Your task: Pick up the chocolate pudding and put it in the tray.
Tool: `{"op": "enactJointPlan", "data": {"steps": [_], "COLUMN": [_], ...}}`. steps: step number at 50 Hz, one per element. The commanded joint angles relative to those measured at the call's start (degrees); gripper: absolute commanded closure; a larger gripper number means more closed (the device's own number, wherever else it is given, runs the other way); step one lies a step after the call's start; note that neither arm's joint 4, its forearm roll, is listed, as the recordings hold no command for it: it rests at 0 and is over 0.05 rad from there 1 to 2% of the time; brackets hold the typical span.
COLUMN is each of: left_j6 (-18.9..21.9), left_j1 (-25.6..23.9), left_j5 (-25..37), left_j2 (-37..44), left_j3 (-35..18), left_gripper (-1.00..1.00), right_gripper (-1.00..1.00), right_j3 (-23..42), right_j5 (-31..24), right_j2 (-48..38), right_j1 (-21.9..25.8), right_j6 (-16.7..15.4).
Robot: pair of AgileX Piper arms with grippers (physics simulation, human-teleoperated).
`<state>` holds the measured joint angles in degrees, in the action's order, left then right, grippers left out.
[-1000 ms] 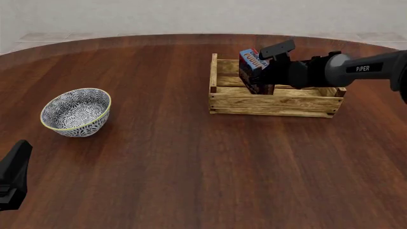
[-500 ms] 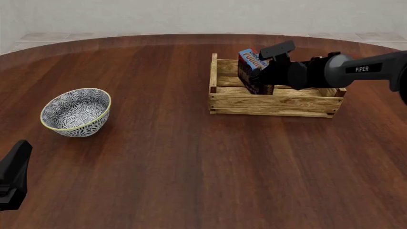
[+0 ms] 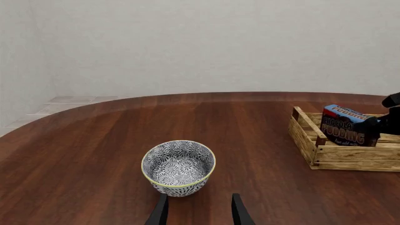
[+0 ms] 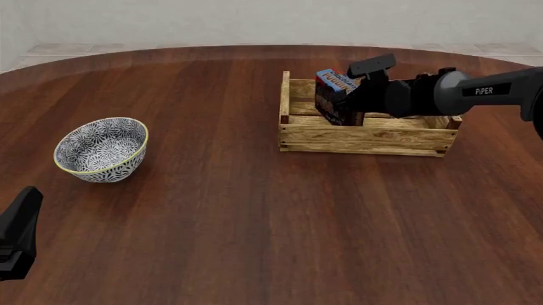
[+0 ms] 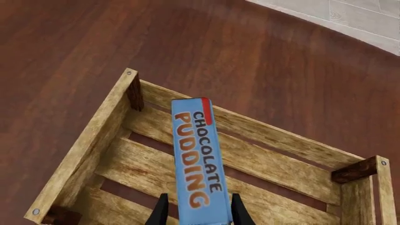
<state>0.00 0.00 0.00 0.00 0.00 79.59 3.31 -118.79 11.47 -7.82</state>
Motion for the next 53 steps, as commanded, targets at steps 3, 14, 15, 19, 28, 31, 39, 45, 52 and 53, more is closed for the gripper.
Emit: {"op": "enactJointPlan", "data": {"steps": [3,14,15,19,28,31,39,45,52,53], "left_j6": [0.00,0.00,0.00,0.00,0.00,0.00,0.00,0.00,0.00,0.00], "left_j1": [0.00,0.00,0.00,0.00,0.00,0.00,0.00,0.00,0.00,0.00], "left_j5": [0.00,0.00,0.00,0.00,0.00,0.00,0.00,0.00,0.00,0.00], "left_j2": [0.00,0.00,0.00,0.00,0.00,0.00,0.00,0.00,0.00,0.00], "left_j3": [0.00,0.00,0.00,0.00,0.00,0.00,0.00,0.00,0.00,0.00], "left_gripper": [-1.00,-1.00,-1.00,-1.00,-1.00,-1.00,-1.00,-1.00,-1.00,-1.00], "right_gripper": [-1.00,-1.00,-1.00,-1.00,-1.00,-1.00,-1.00,-1.00,-1.00,-1.00], "right_j3": [-0.89,-2.32,-2.37,-3.29,-5.62,-6.86,-8.42,-9.62,-12.01,-12.38], "right_j5": [-0.98,-2.69,-2.91,-3.31,-4.32,-4.32,-5.66,-7.06,-9.16,-9.27], "right_j2": [3.05,8.15,8.57,10.64,16.05,18.17,23.36,28.13,35.31,36.33], "right_j1": [0.97,2.04,1.99,2.33,2.65,2.47,2.76,3.58,4.65,4.84], "right_j6": [0.34,0.26,0.41,0.77,-0.12,-0.95,-0.74,-0.71,-0.90,-0.66]}}
